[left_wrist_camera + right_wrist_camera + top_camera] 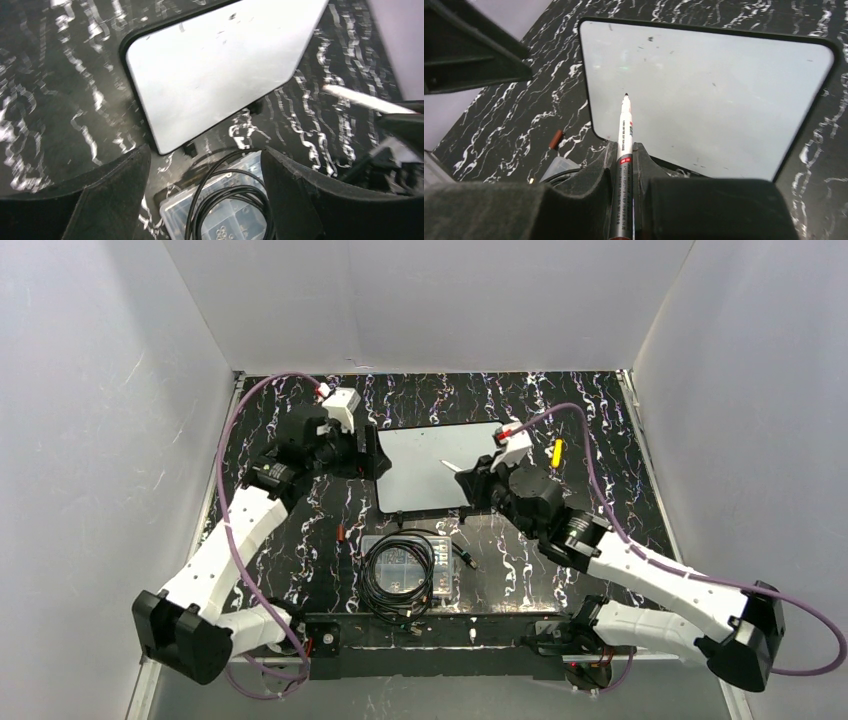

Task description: Write a sentence on the whiteboard

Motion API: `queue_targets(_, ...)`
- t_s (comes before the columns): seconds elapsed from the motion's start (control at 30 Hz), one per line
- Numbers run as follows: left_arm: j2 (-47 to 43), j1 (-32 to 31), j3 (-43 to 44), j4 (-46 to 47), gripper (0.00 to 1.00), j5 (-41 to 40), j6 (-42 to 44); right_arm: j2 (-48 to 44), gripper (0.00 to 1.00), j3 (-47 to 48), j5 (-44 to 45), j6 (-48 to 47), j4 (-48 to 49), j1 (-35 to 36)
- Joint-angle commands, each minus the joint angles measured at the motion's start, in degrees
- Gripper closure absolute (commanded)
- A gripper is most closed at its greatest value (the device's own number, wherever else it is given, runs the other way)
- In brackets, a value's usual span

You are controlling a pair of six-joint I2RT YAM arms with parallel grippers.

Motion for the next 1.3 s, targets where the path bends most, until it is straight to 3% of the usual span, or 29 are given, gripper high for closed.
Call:
queue_targets(0.0,3.62,7.08,0.67,7.58,0.22,25.79,4.96,4.23,0.99,3.82,-5.45,-0.73,8.92,0.2)
queue_targets(0.27,10.72,14.67,0.15,19.77,0.28,35.65,3.8,13.71,0.99,7.7,-13.43,-0.46,14.75,-0.67)
queue_targets(0.47,14.39,15.57,0.53,20.24,0.37,32.84,5.69,19.39,0.99,9.43,-18.94,0.68,18.44,-2.99)
queue_targets(0.83,20.26,15.59,2.04,22.41,0.43,32.03,6.48,25.64,0.99,11.47,-21.19,0.77,22.29,-5.48)
queue_targets(1.27,16.61,15.81,1.8,20.95,0.44,31.11,8.25,27.14,0.99,11.74,-21.73,0.67,23.0,-6.51)
